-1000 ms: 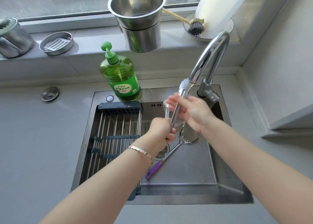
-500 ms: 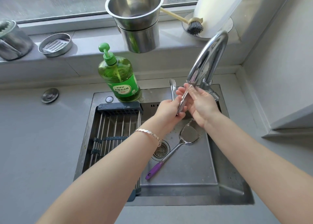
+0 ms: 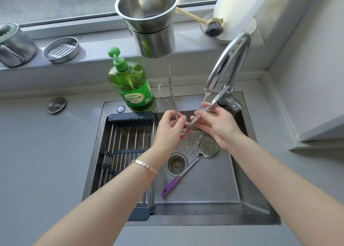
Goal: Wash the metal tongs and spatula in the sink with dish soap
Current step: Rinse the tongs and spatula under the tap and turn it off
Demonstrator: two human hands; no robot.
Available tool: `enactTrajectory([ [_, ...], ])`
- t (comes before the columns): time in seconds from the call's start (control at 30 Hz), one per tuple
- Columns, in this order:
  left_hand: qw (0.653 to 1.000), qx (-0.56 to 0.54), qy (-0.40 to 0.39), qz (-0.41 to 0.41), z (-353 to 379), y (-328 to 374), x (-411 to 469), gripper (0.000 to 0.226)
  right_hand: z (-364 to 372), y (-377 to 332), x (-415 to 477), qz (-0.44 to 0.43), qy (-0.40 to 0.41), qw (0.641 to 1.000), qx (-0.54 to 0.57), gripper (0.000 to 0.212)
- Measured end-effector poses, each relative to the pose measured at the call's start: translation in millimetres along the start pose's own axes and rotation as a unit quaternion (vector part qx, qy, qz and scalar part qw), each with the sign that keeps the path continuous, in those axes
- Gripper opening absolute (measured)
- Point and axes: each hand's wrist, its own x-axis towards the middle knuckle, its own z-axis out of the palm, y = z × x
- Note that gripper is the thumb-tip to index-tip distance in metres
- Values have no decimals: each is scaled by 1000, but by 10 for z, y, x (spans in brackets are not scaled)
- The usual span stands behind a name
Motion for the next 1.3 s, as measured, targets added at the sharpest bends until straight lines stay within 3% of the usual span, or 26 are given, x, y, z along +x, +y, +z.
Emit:
enactTrajectory([
  [0.2,996,30,-3,78,-230,-176,-161,19,74,137,-37,30,-54,996,60,20],
  [0.4,997,18,25,70,-341,-205,-217,19,162,249,-66,31,-68,995,61,17],
  [0.53,998,13,24,57,-383,-308,-253,24,143,271,-118,16,-68,998,2,18],
  [0.8,1000,-13,8,8,-100,-382,-130,29,-45,130,-264,-86,-54,981,-168,16],
  [1.07,999,-15,-35,-28,450,-71,214,18,-359,-82,-247,-173,59,967,-176,13],
  [1.3,980,-119,-100,-122,626,-129,113,29,-454,-12,-401,-270,77,911,-301,26],
])
